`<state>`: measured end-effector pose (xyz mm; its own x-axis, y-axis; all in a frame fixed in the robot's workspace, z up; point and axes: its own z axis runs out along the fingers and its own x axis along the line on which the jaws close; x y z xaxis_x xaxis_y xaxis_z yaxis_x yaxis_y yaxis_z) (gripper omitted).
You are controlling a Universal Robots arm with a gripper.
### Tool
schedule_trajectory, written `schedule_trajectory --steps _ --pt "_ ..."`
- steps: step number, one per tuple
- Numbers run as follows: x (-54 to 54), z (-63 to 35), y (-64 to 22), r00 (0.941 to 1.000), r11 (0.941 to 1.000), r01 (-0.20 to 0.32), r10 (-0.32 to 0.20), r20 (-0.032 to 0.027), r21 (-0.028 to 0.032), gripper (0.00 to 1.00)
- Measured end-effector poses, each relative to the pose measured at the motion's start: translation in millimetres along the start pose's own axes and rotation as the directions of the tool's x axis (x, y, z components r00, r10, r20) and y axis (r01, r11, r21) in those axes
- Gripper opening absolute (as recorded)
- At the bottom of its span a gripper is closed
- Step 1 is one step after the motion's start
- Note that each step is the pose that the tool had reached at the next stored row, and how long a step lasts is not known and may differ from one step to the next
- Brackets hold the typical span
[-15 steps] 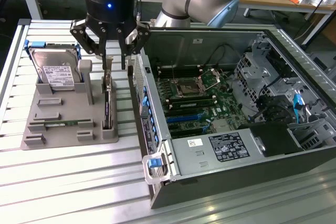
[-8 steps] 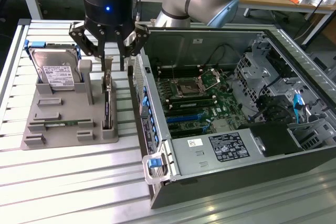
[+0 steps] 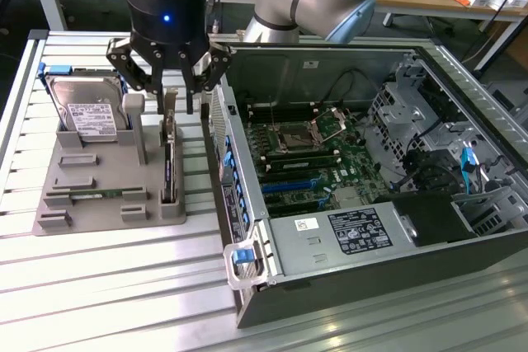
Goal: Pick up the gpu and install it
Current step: 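Pick up the gpu and move the gpu toward the slot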
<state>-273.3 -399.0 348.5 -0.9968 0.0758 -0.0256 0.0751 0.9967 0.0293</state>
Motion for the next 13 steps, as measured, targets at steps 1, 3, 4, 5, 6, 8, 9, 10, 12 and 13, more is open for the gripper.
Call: schedule_trajectory --steps 1,3,4,5,6,8,9,10,12,13 --pt "0.5 0.6 0.0 1.0 1.0 0.0 0.0 0.0 -0.0001 0.42" --pt "1.5 2.6 -0.2 1.0 1.0 0.0 0.0 0.0 -0.0001 0.42" --pt "1.7 3.0 -0.2 1.0 1.0 0.0 0.0 0.0001 -0.0001 0.42" --pt "1.8 3.5 -0.2 1.0 1.0 0.0 0.0 0.0 0.0 0.42" --pt "2.0 4.5 -0.3 1.0 1.0 0.0 0.0 0.0 0.0 0.42" --pt "2.2 6.2 -0.3 1.0 1.0 0.0 0.0 0.0 -0.0001 0.42" --pt "2.2 7.1 -0.3 1.0 1.0 0.0 0.0 0.0 0.0 0.42" --pt "2.2 7.5 -0.4 1.0 1.0 0.0 0.0 -0.0001 0.0 0.42" --pt "2.3 9.0 -0.4 1.0 1.0 0.0 0.0 0.0 0.0 0.42" --pt "2.3 9.7 -0.4 1.0 1.0 0.0 0.0 0.0 -0.0001 0.42"
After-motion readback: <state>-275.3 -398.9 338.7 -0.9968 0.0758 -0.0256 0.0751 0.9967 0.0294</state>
